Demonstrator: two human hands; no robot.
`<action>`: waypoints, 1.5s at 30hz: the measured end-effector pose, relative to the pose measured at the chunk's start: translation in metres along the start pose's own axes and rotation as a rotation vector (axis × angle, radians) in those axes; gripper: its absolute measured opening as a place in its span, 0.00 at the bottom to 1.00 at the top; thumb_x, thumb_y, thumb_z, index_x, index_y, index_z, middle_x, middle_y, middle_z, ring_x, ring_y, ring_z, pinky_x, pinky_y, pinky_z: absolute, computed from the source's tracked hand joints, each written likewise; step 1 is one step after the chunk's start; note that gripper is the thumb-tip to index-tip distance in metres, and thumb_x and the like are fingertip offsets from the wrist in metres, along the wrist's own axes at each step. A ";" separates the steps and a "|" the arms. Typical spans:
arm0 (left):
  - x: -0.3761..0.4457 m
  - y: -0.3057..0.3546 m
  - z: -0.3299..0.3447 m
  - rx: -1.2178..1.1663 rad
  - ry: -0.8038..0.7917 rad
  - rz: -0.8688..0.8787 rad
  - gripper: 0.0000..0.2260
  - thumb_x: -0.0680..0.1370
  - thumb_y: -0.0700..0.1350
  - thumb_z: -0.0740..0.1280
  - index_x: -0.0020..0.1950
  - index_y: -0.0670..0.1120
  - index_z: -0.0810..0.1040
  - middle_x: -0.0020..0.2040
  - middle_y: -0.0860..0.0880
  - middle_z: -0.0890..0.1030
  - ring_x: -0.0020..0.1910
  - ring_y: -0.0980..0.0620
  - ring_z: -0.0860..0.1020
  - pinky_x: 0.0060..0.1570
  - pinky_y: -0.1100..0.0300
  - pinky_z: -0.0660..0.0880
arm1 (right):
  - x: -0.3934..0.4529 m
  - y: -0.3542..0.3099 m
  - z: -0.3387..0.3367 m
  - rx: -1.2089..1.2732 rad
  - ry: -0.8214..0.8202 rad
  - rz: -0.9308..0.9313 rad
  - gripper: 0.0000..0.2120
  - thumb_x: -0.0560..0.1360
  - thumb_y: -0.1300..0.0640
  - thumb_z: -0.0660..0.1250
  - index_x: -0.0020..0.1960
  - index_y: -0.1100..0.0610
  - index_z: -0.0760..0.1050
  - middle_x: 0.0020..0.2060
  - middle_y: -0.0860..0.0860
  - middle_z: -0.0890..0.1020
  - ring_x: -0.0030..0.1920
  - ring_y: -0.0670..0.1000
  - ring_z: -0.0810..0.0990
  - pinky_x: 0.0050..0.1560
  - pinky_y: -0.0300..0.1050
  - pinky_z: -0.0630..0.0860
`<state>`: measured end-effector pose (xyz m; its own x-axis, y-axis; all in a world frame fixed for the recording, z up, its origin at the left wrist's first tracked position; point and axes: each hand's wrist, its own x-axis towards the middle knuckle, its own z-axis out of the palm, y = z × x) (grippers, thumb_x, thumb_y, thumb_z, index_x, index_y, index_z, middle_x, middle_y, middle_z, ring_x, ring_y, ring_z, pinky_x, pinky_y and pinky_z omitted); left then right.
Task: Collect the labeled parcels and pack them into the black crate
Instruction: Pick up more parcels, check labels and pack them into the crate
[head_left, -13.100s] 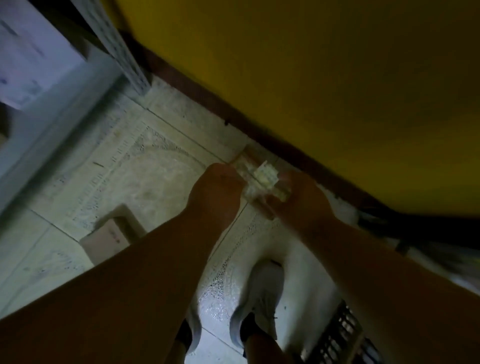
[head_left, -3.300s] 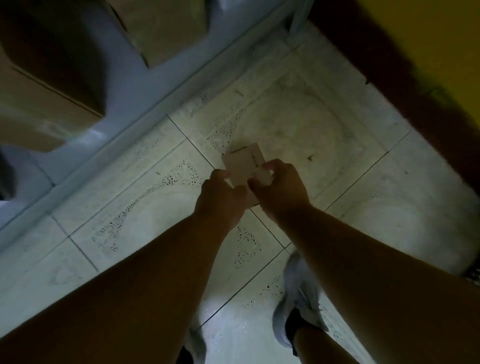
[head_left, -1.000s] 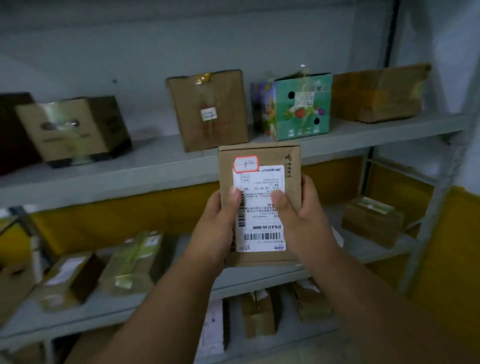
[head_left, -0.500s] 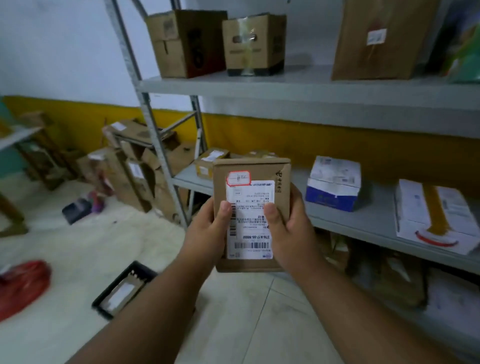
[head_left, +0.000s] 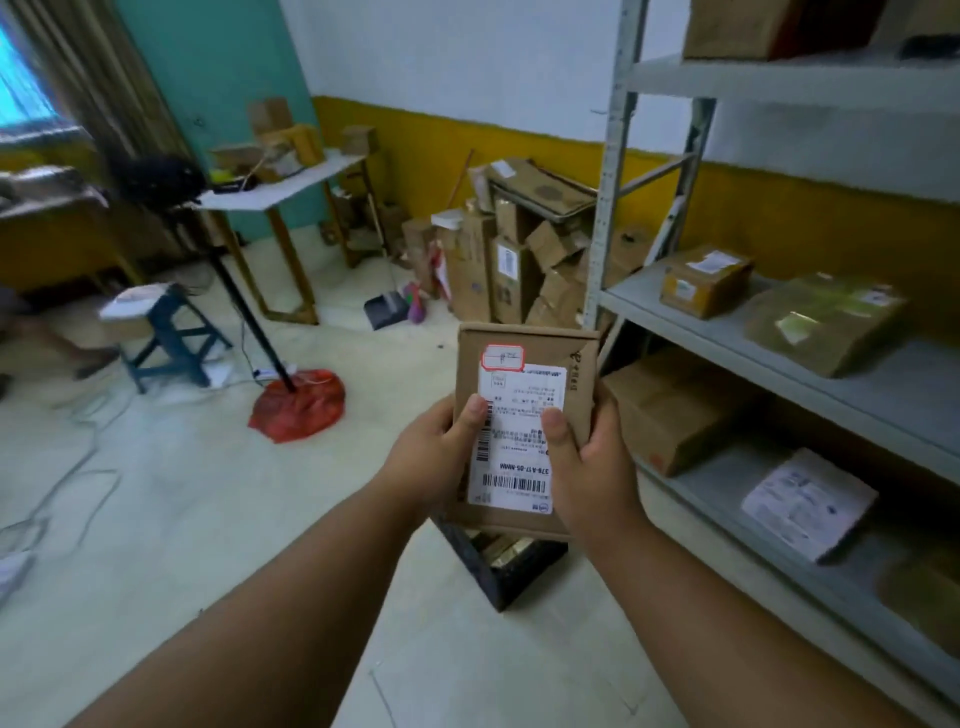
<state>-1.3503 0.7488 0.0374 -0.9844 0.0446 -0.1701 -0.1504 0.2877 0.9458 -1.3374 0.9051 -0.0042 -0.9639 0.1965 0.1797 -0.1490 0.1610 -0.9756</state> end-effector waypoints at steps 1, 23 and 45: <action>0.007 -0.003 -0.016 -0.008 0.008 -0.010 0.15 0.80 0.61 0.58 0.60 0.57 0.76 0.49 0.52 0.86 0.47 0.50 0.85 0.51 0.47 0.82 | 0.005 -0.003 0.017 0.015 -0.008 -0.004 0.30 0.73 0.37 0.63 0.72 0.44 0.62 0.54 0.42 0.81 0.46 0.44 0.85 0.41 0.48 0.85; 0.307 0.000 -0.079 0.334 0.007 0.031 0.07 0.80 0.51 0.66 0.51 0.51 0.83 0.43 0.55 0.84 0.39 0.56 0.83 0.44 0.54 0.81 | 0.266 0.075 0.104 -0.384 0.064 -0.083 0.39 0.72 0.31 0.60 0.77 0.39 0.49 0.71 0.51 0.65 0.71 0.53 0.68 0.62 0.61 0.77; 0.579 -0.064 -0.037 0.361 -0.708 0.053 0.11 0.78 0.50 0.68 0.46 0.41 0.77 0.42 0.43 0.84 0.40 0.45 0.84 0.41 0.45 0.82 | 0.377 0.149 0.203 -0.639 0.745 0.430 0.33 0.74 0.39 0.66 0.74 0.51 0.61 0.67 0.52 0.73 0.63 0.52 0.76 0.60 0.57 0.78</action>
<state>-1.9137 0.7206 -0.1108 -0.6796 0.6293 -0.3770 0.0536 0.5551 0.8301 -1.7674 0.8069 -0.1075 -0.4980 0.8636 0.0785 0.5225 0.3711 -0.7676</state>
